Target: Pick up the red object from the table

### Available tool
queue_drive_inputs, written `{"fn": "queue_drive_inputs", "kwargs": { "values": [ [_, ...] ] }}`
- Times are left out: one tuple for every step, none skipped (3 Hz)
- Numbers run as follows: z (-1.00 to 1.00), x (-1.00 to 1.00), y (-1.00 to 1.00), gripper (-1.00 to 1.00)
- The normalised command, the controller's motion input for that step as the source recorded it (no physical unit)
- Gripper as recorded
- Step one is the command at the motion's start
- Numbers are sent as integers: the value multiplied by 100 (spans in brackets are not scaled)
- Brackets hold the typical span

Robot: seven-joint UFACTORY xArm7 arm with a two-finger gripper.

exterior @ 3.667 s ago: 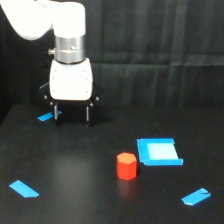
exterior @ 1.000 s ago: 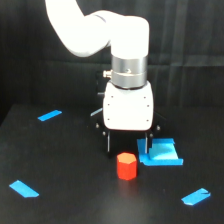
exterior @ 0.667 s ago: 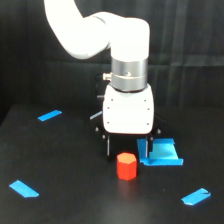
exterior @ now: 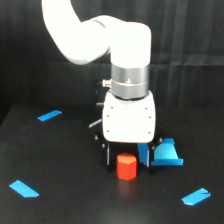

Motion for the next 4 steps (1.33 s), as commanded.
{"fn": "queue_drive_inputs", "kwargs": {
  "values": [
    [-18,-11,-10,-77],
    [-19,0,-1,-96],
    [-17,4,7,-100],
    [-26,3,1,-100]
  ]
}}
